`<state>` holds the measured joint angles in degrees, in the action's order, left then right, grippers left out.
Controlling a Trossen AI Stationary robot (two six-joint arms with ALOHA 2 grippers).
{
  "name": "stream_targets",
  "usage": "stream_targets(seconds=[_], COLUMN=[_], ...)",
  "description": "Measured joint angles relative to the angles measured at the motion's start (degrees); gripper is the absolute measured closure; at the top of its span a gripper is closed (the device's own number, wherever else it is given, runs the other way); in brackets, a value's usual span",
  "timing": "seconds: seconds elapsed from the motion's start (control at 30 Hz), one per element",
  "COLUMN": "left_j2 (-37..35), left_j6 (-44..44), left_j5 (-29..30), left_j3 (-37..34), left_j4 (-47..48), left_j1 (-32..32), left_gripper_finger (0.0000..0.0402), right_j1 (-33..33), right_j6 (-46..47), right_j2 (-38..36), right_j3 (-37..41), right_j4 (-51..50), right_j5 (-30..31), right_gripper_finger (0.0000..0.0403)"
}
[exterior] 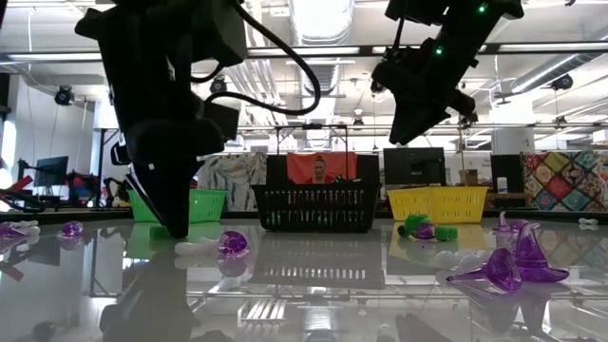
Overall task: Sort Halloween decoration
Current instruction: Put the green skeleton toy into the black bin
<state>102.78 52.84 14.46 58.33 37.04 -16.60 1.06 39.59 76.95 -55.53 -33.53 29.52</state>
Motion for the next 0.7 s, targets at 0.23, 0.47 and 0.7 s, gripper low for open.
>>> stream_targets(seconds=[0.23,0.47,0.7], left_j2=[0.2,-2.9,-12.8], left_j6=[-1.5,-7.2,-20.5], left_j5=[0.0,0.0,2.2], left_j3=[-0.1,-0.6,-0.5], left_j4=[-0.5,0.7,-5.1], left_j1=[-0.1,-0.2,-0.1], left_gripper_finger=[0.0332,0.0393,0.0391], right_j1=[0.0,0.0,-0.8], right_j6=[0.3,-0.5,-1.6], right_j2=[0.0,0.0,0.0], right_j3=[0.0,0.0,0.0], right_j4=[0.0,0.0,0.0], right_j5=[0.0,0.0,0.0], right_gripper_finger=[0.0307,0.0307,0.0307])
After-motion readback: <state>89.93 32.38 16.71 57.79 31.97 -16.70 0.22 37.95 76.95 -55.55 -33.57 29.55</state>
